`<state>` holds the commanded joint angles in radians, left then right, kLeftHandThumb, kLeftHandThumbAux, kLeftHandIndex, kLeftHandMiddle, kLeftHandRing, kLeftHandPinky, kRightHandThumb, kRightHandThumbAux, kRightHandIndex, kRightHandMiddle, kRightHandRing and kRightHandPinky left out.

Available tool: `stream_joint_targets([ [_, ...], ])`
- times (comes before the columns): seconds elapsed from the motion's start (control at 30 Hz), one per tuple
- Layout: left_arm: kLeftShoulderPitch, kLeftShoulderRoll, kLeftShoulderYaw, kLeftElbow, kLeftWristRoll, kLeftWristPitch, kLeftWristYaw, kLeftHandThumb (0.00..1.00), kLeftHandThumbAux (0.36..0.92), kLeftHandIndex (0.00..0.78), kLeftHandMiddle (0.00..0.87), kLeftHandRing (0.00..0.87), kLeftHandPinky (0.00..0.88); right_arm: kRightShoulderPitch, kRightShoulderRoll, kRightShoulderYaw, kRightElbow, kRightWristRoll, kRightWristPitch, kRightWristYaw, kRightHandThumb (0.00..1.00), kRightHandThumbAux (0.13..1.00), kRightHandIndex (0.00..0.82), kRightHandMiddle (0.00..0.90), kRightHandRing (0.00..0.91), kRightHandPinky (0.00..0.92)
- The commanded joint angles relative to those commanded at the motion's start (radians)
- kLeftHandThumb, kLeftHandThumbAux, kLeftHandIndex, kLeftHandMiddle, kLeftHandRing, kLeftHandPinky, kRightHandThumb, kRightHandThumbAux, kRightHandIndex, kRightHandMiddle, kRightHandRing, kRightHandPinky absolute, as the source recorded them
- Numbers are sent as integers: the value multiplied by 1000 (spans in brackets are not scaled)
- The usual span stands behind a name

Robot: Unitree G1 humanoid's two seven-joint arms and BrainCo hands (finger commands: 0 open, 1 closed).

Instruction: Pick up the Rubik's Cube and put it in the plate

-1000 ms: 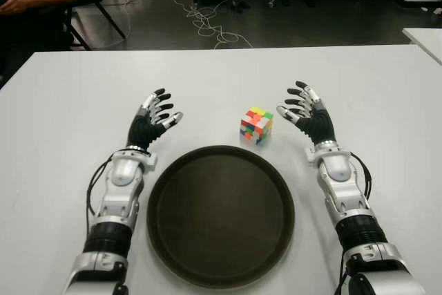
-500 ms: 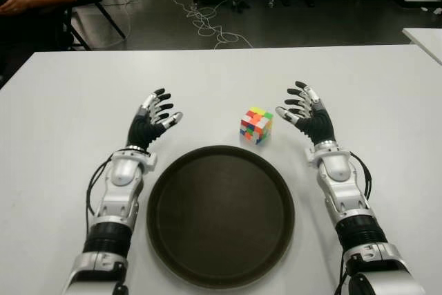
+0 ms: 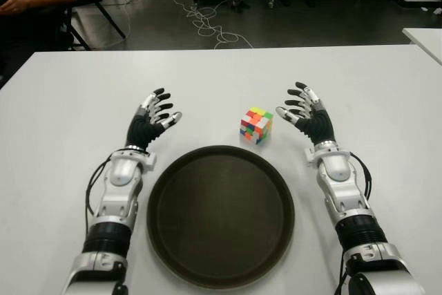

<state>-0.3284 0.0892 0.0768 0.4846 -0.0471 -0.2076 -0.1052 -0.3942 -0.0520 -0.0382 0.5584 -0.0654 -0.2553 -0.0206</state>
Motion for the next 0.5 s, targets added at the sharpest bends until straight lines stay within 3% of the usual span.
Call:
stream_joint_targets([
  [0.3, 5, 2, 0, -2, -3, -8, -7, 151, 764, 91, 173, 181, 199, 2, 1, -1, 5, 7, -7, 9, 219, 729, 117, 216, 247, 287],
  [0.5, 14, 4, -2, -13, 1, -9, -9, 146, 761, 95, 177, 182, 195, 0, -2, -4, 15, 5, -58, 3, 115, 710, 117, 217, 240, 265],
])
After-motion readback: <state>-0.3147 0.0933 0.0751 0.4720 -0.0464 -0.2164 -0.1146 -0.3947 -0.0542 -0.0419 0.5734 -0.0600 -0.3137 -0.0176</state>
